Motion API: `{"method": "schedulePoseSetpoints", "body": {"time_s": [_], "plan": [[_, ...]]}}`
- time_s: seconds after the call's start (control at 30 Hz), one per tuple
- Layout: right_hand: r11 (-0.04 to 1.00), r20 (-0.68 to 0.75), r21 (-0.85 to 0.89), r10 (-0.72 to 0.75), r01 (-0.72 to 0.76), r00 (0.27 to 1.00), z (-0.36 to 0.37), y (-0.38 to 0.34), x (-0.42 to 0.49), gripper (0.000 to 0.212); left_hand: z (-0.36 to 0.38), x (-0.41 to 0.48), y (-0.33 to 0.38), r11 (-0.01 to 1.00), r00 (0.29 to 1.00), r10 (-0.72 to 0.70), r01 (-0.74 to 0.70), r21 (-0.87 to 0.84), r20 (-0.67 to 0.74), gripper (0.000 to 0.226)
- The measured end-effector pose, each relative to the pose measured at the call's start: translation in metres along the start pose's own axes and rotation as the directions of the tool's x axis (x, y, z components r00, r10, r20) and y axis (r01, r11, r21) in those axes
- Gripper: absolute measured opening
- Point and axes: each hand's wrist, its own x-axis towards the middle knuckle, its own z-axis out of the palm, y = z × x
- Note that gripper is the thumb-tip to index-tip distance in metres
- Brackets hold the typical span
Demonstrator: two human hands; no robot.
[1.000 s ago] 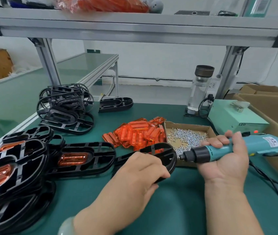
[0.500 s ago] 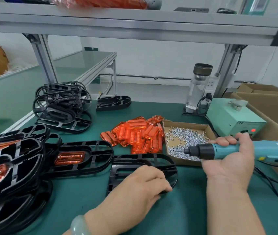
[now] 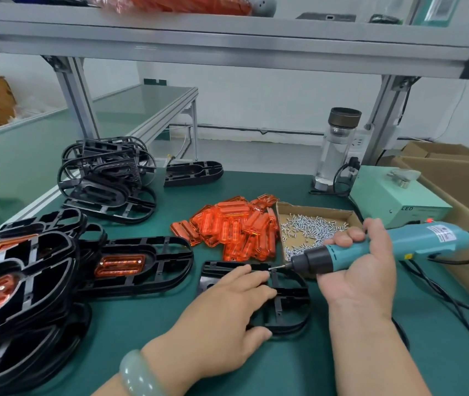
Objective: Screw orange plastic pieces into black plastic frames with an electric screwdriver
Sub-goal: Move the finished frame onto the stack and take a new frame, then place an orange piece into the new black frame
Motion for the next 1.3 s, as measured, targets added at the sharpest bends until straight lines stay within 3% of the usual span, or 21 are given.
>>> {"method": "schedulePoseSetpoints", "body": {"time_s": [0.07, 0.13, 0.27, 0.4, 0.53, 0.63, 0.73, 0.83, 1.0, 1.07, 1.17, 1.23, 1.27, 1.3], "plan": [[1.000, 0.008, -0.010, 0.006, -0.006, 1.000, 0.000, 0.003, 0.000, 0.022, -0.003, -0.001, -0.002, 1.000, 0.999, -0.001, 0.000, -0.031, -0.046, 0.063], [1.000, 0.019, -0.010, 0.010, -0.010, 1.000, -0.001, 0.004, 0.000, 0.021, -0.013, 0.004, -0.005, 0.995, 0.981, -0.052, 0.036, -0.088, -0.184, 0.053], [1.000, 0.023, -0.016, 0.022, -0.021, 1.000, -0.001, 0.006, 0.001, 0.021, -0.036, 0.033, -0.019, 0.969, 0.849, -0.248, 0.217, -0.118, -0.467, 0.024], [0.998, 0.020, -0.010, 0.055, -0.055, 0.998, -0.001, 0.006, 0.001, 0.020, -0.045, 0.068, -0.038, 0.884, 0.811, -0.420, 0.467, 0.017, -0.407, 0.030], [0.996, 0.022, -0.001, 0.089, -0.089, 0.996, -0.002, 0.009, 0.001, 0.019, -0.043, 0.089, -0.042, 0.767, 0.786, -0.529, 0.604, 0.215, -0.321, 0.050], [0.995, 0.030, -0.012, 0.098, -0.098, 0.995, -0.002, 0.010, 0.000, 0.018, -0.041, 0.097, -0.039, 0.750, 0.795, -0.540, 0.603, 0.270, -0.275, 0.041], [0.994, 0.037, -0.016, 0.106, -0.105, 0.994, -0.001, 0.010, 0.000, 0.018, -0.043, 0.099, -0.041, 0.782, 0.798, -0.545, 0.594, 0.188, -0.258, 0.022], [0.994, 0.036, -0.009, 0.112, -0.111, 0.993, 0.000, 0.010, 0.000, 0.018, -0.045, 0.094, -0.045, 0.803, 0.791, -0.533, 0.585, 0.115, -0.301, 0.031], [0.991, 0.052, -0.013, 0.133, -0.133, 0.990, 0.000, 0.013, -0.003, 0.016, -0.041, 0.084, -0.039, 0.706, 0.789, -0.536, 0.614, 0.353, -0.302, 0.025], [0.990, 0.053, -0.024, 0.140, -0.139, 0.989, 0.000, 0.014, -0.004, 0.016, -0.043, 0.084, -0.037, 0.705, 0.787, -0.501, 0.612, 0.358, -0.360, 0.022], [0.990, 0.043, -0.024, 0.137, -0.136, 0.990, 0.001, 0.014, -0.004, 0.017, -0.054, 0.076, -0.037, 0.771, 0.734, -0.479, 0.614, 0.170, -0.482, 0.022], [0.990, 0.036, -0.026, 0.138, -0.137, 0.990, 0.001, 0.014, -0.003, 0.017, -0.060, 0.069, -0.039, 0.816, 0.679, -0.574, 0.524, -0.245, -0.459, 0.022], [0.990, 0.037, -0.025, 0.140, -0.139, 0.989, 0.001, 0.013, -0.003, 0.017, -0.063, 0.064, -0.038, 0.718, 0.658, -0.663, 0.422, -0.553, -0.357, 0.022], [0.989, 0.041, -0.025, 0.144, -0.143, 0.989, 0.000, 0.013, -0.003, 0.016, -0.065, 0.060, -0.034, 0.496, 0.674, -0.714, 0.297, -0.816, -0.189, 0.021]]}}
